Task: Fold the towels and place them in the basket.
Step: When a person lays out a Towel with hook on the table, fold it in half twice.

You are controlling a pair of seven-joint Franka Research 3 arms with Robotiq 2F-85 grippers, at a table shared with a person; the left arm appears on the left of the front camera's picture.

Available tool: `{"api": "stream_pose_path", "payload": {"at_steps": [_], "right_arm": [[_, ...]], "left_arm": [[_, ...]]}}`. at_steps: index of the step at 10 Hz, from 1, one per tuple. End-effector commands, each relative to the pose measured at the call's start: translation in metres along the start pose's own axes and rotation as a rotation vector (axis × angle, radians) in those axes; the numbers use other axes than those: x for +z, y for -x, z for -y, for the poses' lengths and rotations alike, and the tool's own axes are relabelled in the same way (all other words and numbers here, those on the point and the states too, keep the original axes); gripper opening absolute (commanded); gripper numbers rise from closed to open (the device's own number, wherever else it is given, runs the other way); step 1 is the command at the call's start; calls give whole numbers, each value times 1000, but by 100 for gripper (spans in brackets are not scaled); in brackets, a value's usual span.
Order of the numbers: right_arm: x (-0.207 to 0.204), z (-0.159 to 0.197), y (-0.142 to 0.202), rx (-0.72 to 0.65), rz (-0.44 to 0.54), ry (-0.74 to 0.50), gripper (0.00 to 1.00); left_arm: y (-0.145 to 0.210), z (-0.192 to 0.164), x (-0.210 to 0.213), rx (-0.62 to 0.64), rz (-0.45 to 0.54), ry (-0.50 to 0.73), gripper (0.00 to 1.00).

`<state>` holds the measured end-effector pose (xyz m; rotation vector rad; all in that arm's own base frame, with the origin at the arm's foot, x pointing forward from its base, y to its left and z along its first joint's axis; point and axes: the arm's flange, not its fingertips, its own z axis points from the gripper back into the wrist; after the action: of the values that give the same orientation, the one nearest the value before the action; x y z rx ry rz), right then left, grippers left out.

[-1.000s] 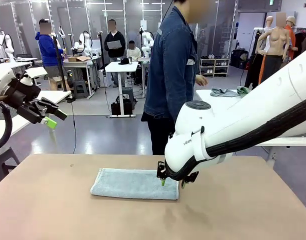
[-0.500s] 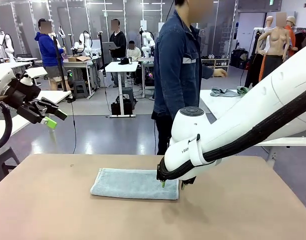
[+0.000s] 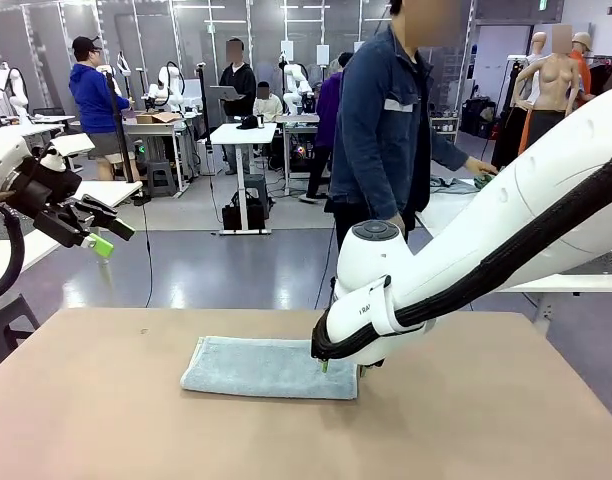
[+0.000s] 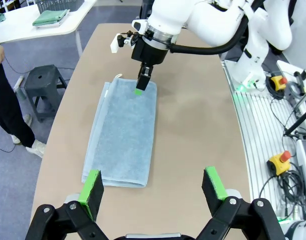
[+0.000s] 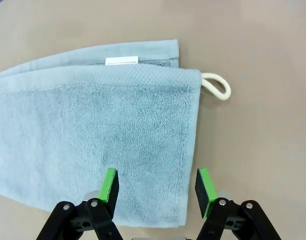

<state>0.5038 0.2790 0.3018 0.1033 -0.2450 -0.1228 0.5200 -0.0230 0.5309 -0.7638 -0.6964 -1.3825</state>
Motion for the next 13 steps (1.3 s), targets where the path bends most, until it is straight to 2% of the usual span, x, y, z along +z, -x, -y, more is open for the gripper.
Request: {"api": "stream_pose_path", "payload": {"at_steps": [1, 3, 4, 9, 13], "right_arm": [[-9, -11, -2, -38, 46, 18, 78], [-10, -11, -6, -37, 48, 26, 78], [-4, -2, -4, -6, 9, 0, 78], [-5, -2, -5, -8, 10, 2, 78], [-15, -12, -7, 15, -9, 22, 78]], "left_arm": [[0, 0, 1, 0, 1, -1, 100], [0, 0, 1, 0, 1, -1, 100], [0, 0, 1, 0, 1, -1, 100], [0, 0, 1, 0, 1, -1, 100], [0, 0, 1, 0, 1, -1, 100]]}}
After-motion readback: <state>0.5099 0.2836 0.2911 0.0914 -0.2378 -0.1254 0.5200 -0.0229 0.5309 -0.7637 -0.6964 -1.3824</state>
